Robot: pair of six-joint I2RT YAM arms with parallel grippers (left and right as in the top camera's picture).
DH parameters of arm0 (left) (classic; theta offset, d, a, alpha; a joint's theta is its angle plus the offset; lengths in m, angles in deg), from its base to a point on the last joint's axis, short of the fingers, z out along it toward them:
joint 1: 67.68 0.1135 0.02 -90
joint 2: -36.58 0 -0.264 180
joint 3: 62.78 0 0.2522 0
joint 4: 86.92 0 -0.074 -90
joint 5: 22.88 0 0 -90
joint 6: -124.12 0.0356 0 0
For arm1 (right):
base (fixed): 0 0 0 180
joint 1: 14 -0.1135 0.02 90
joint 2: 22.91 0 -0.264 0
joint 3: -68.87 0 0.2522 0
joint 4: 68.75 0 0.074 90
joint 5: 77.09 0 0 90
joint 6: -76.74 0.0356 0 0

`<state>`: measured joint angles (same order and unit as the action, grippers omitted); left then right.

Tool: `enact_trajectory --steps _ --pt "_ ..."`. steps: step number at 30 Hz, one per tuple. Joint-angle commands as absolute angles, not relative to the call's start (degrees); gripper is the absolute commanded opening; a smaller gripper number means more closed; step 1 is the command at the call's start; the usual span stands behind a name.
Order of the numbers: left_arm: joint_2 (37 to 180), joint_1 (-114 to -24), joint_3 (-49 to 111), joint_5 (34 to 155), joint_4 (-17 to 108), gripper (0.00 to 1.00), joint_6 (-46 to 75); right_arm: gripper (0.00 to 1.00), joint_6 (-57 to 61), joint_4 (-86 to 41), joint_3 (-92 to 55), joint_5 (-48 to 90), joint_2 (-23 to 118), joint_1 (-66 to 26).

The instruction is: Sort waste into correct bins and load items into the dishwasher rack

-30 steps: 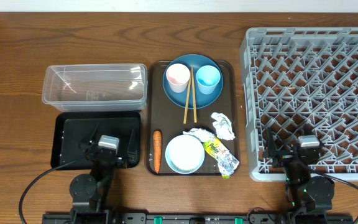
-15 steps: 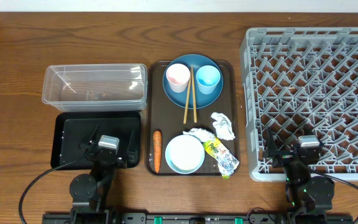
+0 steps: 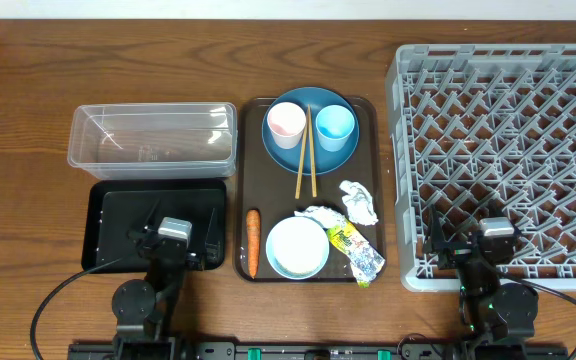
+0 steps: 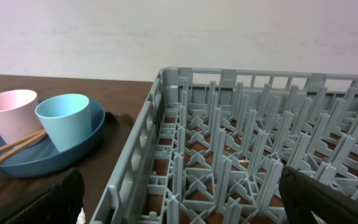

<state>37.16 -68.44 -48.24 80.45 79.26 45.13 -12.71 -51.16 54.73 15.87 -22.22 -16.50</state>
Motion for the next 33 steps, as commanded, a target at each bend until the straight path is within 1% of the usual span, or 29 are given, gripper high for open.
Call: enact_trajectory --steps 1,32,33 --pt "36.98 -68.13 -48.79 81.45 76.62 0.98 46.09 0.99 -13.14 -50.91 54.80 15.72 -22.26 -17.02" --pt "36.98 -68.13 -48.79 81.45 76.62 0.98 46.09 0.99 -13.14 -50.91 54.80 15.72 -22.26 -17.02" --pt "36.98 -68.13 -48.79 81.45 76.62 0.99 46.09 0.99 -13.12 -50.91 54.80 15.72 -22.26 -17.02"
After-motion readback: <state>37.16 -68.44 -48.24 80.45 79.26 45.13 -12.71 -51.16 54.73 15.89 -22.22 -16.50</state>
